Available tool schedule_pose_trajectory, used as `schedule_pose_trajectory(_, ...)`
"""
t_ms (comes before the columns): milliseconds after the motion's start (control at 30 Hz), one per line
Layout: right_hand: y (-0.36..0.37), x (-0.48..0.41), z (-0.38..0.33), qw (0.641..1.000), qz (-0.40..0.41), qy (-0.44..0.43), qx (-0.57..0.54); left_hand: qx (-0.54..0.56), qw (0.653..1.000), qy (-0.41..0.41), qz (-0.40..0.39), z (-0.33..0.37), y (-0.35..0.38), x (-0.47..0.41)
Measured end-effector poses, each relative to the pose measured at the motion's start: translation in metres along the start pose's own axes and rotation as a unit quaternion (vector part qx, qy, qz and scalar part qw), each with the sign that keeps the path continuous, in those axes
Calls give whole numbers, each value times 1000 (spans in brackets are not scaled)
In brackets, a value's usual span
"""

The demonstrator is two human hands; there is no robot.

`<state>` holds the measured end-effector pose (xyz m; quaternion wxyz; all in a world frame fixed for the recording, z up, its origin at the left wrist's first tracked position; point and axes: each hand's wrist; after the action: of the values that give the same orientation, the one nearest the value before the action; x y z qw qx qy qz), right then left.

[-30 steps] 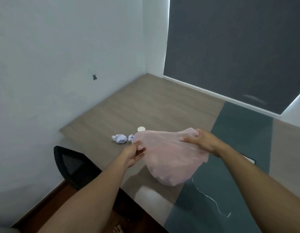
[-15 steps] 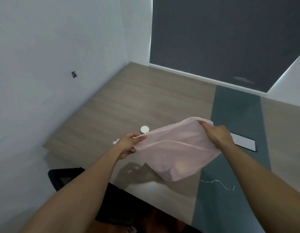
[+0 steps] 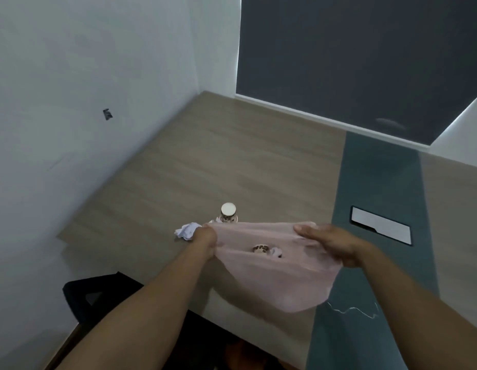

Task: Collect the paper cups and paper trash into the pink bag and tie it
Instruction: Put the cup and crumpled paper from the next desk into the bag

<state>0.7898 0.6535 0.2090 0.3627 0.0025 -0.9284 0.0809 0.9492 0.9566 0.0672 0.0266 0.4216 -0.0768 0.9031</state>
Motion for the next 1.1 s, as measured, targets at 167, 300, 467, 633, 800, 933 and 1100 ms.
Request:
schedule_pose_trajectory(167,-1,-21,-7,999,32,1,-42,-60,991,67,102,-4,20,4)
schedule_pose_trajectory(300,-20,-58,-4,975,189,5,-115,-182,960,172,123,-17,22,-6)
schedule_pose_trajectory(467,-25,-93,-2,963,228,8,-141,-246,947,163,125,-21,23,-8)
schedule_pose_trajectory(633,-20,-108,-3,975,155,-12,-159,-286,928,186,148,-11,29,-14)
schedule_pose_trajectory(800,-19,-125,-9,980,83,-33,-178,-292,889,283,211,24,42,-43)
schedule_pose_trajectory(933,-22,-136,-12,978,69,-33,-194,-398,869,257,138,40,56,-82)
schedule_pose_trajectory(1100,-24,-134,-10,975,60,-21,-212,-484,836,239,97,25,70,-108)
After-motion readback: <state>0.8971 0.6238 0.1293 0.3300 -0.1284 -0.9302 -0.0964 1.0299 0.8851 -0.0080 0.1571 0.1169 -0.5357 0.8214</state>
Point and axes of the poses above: each hand's wrist, its own x-axis away from the middle knuckle, its own y-axis out of the palm, z = x × y, and after that the axes turned 3 degrees about -z, right-handed
